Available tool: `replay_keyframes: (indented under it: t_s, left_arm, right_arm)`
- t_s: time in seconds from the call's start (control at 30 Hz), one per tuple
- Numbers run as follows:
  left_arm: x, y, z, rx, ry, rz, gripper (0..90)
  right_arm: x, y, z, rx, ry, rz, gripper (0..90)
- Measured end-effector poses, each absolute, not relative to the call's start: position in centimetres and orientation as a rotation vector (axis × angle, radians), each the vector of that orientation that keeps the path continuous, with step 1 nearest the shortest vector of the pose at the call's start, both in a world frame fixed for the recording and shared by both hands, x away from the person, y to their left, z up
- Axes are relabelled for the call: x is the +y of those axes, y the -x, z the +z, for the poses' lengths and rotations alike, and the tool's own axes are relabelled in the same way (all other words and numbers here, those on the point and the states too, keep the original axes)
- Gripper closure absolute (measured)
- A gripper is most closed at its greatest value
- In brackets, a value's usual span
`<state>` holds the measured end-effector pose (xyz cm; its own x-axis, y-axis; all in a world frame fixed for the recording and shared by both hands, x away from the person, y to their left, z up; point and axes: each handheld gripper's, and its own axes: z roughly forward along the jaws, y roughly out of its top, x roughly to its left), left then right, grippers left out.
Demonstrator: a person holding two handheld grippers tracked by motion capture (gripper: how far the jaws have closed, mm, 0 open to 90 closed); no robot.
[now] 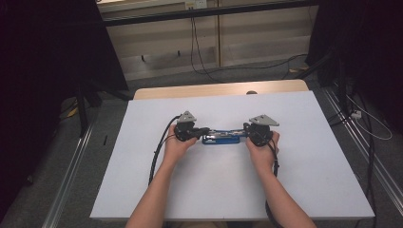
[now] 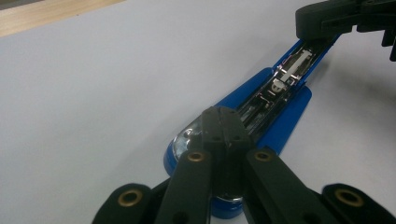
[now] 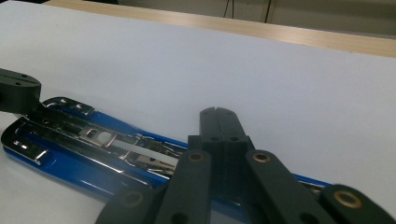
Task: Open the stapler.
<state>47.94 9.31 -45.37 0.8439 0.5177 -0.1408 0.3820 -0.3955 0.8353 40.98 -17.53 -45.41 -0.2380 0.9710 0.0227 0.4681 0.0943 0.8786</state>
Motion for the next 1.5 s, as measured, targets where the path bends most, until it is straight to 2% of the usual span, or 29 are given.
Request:
replay_keyframes:
  t_s: [0.13,0.3,0.47,0.7,0.83,1.07,1.5]
  left_arm:
    - [9.2,-47.7,-44.7,0.647,-2.022,0.187,88.7]
    - [8.9,-47.2,-43.9,0.674,-2.010,0.185,70.1]
    - [9.6,-47.2,-43.1,0.754,-1.981,0.177,49.7]
    - [10.0,-47.0,-42.7,0.800,-2.014,0.172,30.6]
    - [10.4,-46.9,-42.6,0.830,-2.035,0.160,21.8]
    - [11.1,-46.5,-42.1,0.821,-2.038,0.141,18.1]
    - [11.4,-46.3,-41.8,0.823,-2.046,0.173,15.2]
  right_arm:
    - [-17.9,-40.9,-45.1,1.774,-1.409,1.085,90.0]
    - [-18.7,-40.6,-44.1,1.772,-1.394,1.091,83.5]
    - [-20.2,-40.0,-43.0,1.783,-1.364,1.077,71.0]
    - [-22.3,-39.4,-42.5,1.777,-1.360,1.044,52.1]
    - [-23.2,-39.0,-42.7,1.761,-1.388,1.022,45.8]
    - [-24.5,-38.6,-43.7,1.733,-1.423,0.977,36.8]
    - [-25.6,-38.5,-45.5,1.752,-1.494,0.921,37.3]
